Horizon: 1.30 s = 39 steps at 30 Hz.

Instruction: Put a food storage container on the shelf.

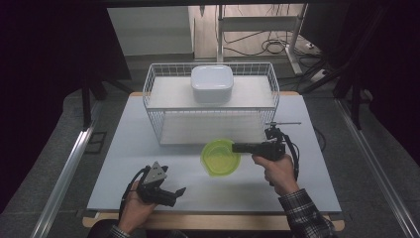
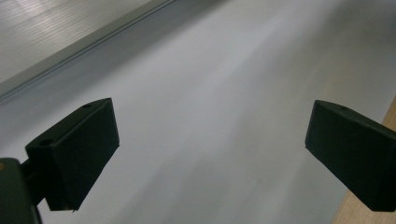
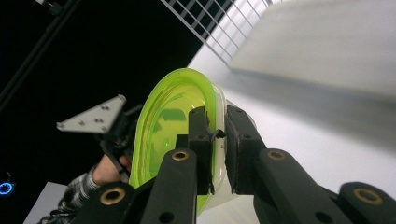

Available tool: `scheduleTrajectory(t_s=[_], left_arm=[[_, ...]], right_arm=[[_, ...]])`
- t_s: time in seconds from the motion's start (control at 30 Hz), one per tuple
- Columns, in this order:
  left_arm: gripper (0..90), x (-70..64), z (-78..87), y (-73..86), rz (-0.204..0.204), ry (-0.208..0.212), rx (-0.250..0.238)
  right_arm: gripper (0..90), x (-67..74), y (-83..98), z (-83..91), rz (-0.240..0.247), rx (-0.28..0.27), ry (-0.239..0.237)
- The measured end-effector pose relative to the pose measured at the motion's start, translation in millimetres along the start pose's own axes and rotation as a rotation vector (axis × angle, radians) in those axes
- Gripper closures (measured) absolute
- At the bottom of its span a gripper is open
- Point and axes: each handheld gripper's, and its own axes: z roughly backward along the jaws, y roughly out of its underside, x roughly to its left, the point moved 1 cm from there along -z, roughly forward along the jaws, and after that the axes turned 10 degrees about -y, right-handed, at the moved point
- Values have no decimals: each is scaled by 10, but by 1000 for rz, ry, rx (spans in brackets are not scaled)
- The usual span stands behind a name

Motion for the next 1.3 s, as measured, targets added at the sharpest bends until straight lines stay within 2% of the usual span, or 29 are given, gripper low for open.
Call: scheduleTrajectory(t_s=[0.1, 0.33, 0.6, 0.83, 1.0, 1.3], left_arm=[[24, 0, -2, -2, -14, 0, 5], [24, -2, -5, -2, -14, 1, 3], [24, -12, -12, -1, -11, 10, 2], [24, -15, -12, 0, -20, 15, 10], [24, -19, -12, 1, -22, 18, 10], [25, -24, -12, 1, -24, 22, 9]], right_arm=[[820, 109, -123, 38, 28, -13, 0], [820, 349, -459, 108, 75, -48, -3], [820, 582, -870, 129, 106, -105, -7], [820, 767, -1243, 84, 127, -167, 25], [820, 797, -1459, 22, 128, -225, 69], [819, 748, -1748, -48, 83, -321, 116]])
